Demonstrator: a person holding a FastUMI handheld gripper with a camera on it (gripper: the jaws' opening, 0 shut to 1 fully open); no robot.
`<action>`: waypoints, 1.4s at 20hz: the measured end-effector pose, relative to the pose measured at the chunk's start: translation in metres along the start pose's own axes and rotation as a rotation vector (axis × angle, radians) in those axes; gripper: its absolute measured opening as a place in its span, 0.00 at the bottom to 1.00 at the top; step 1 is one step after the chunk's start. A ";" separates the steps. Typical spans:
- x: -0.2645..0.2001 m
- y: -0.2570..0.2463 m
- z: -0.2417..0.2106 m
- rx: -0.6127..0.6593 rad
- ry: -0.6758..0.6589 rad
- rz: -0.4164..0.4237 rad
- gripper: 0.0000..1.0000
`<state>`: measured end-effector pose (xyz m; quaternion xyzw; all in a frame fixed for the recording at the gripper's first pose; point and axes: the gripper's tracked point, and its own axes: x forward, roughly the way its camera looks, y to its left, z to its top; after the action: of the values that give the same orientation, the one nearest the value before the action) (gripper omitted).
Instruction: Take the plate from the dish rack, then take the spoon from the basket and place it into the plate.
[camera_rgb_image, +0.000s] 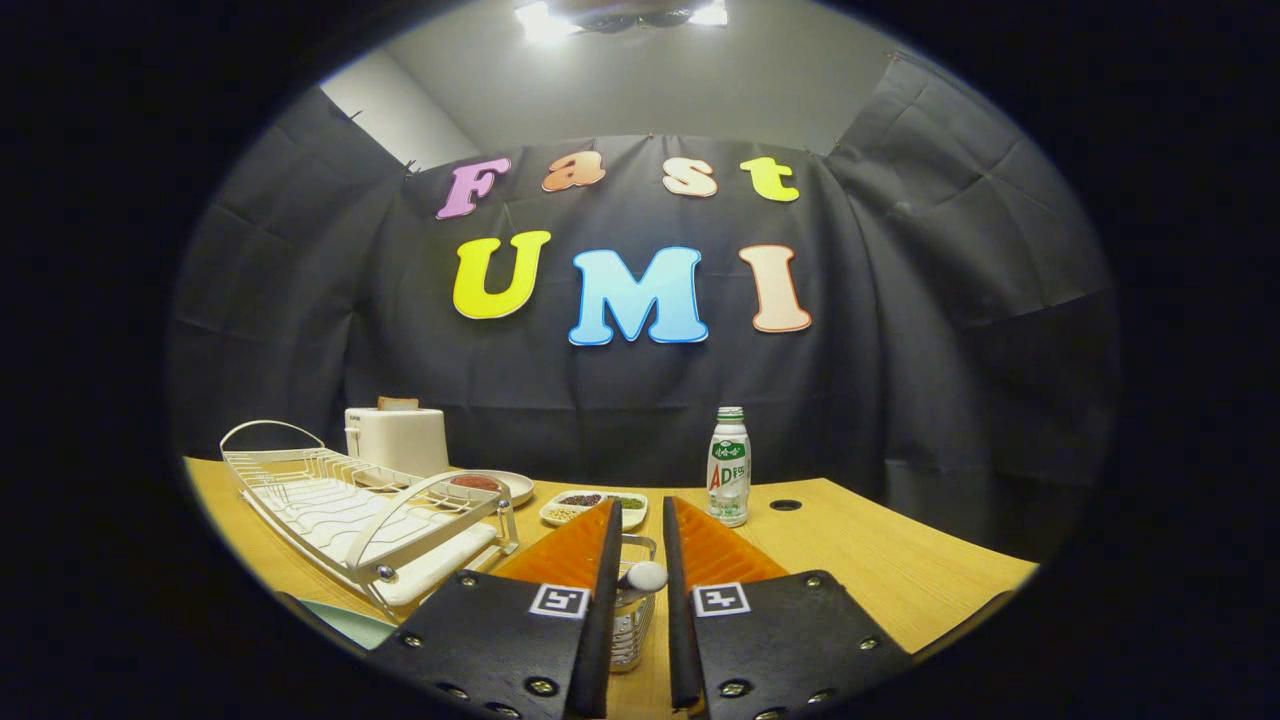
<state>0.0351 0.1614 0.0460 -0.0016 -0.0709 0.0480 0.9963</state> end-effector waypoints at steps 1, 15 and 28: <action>0.000 0.000 0.002 -0.008 -0.006 0.006 0.23; 0.008 0.009 0.034 0.002 0.105 0.038 0.06; -0.095 0.010 0.137 -0.013 0.167 0.185 0.06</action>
<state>-0.0793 0.1613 0.1683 -0.0187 0.0124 0.1389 0.9901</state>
